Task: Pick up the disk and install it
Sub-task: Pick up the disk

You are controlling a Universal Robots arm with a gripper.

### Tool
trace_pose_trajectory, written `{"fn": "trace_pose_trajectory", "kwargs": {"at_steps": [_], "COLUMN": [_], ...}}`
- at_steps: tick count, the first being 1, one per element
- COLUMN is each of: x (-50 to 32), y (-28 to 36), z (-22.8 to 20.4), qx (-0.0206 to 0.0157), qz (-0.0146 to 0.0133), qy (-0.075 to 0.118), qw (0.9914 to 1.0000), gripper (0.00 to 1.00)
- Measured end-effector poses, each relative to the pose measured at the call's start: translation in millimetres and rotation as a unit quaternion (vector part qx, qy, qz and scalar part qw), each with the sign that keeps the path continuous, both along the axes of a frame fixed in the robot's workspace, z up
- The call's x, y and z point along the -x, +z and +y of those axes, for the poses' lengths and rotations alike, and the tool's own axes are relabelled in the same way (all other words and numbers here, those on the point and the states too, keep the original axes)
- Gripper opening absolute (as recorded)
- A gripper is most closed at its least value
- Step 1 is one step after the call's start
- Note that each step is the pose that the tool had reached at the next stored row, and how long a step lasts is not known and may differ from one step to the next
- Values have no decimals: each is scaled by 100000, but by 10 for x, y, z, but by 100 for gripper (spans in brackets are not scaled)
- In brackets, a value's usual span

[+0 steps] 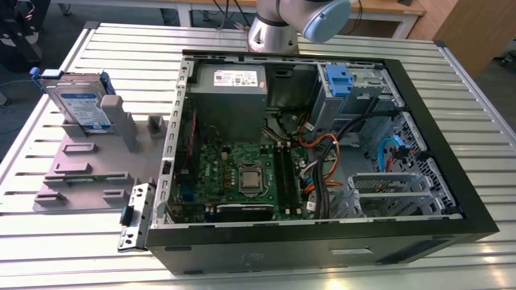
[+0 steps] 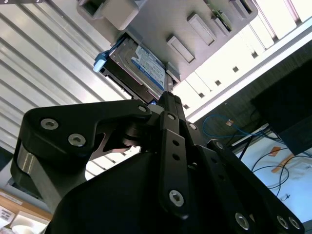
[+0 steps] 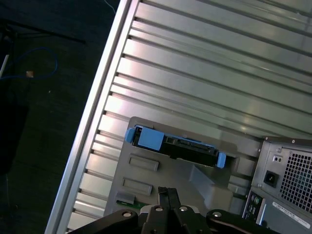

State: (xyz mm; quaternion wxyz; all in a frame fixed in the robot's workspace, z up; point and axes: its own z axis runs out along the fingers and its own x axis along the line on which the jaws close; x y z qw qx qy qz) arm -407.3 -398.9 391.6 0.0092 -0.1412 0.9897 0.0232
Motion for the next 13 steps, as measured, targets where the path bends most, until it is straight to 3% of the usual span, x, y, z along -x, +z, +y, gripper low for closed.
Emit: {"fn": "trace_pose_trajectory", "kwargs": {"at_steps": [13], "x": [0], "y": [0], "z": [0], "qx": [0], "qz": [2], "qy": [328], "qw": [99999], "gripper": [11]}}
